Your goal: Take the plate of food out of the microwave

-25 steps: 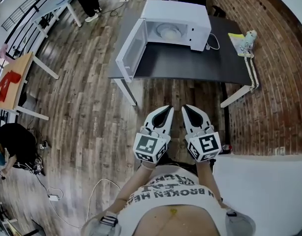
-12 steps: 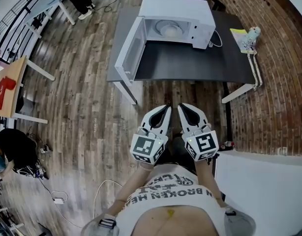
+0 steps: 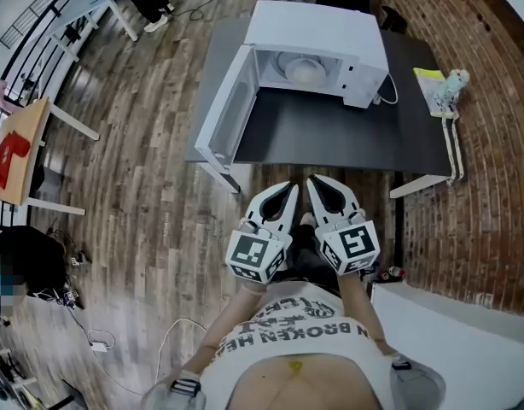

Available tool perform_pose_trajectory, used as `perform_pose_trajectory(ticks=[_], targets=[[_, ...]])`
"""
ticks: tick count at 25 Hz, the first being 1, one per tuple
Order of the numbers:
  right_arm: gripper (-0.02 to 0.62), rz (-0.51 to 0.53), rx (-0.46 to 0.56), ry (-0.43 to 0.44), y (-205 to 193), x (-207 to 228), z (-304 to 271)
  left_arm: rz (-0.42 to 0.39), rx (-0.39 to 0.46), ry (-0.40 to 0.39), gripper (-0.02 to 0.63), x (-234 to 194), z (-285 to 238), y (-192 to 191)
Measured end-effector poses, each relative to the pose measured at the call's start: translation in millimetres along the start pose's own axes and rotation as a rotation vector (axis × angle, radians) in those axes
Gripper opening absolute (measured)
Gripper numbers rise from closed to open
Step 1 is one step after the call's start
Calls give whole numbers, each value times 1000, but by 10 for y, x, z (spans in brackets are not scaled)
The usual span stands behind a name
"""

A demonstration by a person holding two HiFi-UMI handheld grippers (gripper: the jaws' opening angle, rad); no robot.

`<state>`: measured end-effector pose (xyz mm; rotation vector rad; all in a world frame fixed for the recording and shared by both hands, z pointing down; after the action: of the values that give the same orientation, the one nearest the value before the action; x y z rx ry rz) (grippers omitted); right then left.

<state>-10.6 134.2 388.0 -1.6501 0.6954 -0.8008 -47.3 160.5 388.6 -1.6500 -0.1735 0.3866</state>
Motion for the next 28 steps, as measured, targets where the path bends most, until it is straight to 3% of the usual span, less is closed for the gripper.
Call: perform_pose_trajectory(ticks=[6, 17, 22, 28], targets=[[8, 3, 14, 69, 265, 456, -484, -16, -8, 50, 6, -291, -635, 165], [8, -20, -5, 101, 369, 1265, -857, -9, -20, 97, 6, -479, -1515, 194], [8, -16, -5, 100, 370, 1528, -952, -31, -15, 94, 6, -485, -1787, 173], [8, -29, -33, 102, 286, 1656, -1075, 4, -50, 109, 6, -604, -1923, 66]])
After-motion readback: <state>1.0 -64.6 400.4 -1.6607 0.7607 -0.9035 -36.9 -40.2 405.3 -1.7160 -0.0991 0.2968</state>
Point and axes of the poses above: the fingertips, and each gripper's own axes: z backward along the fingers, x to its right, y out of its top, the point moved 1 cm from there along z, backward along the fingers, and after that the axes turned 5 degrees about -z, right-handed, at the moved point
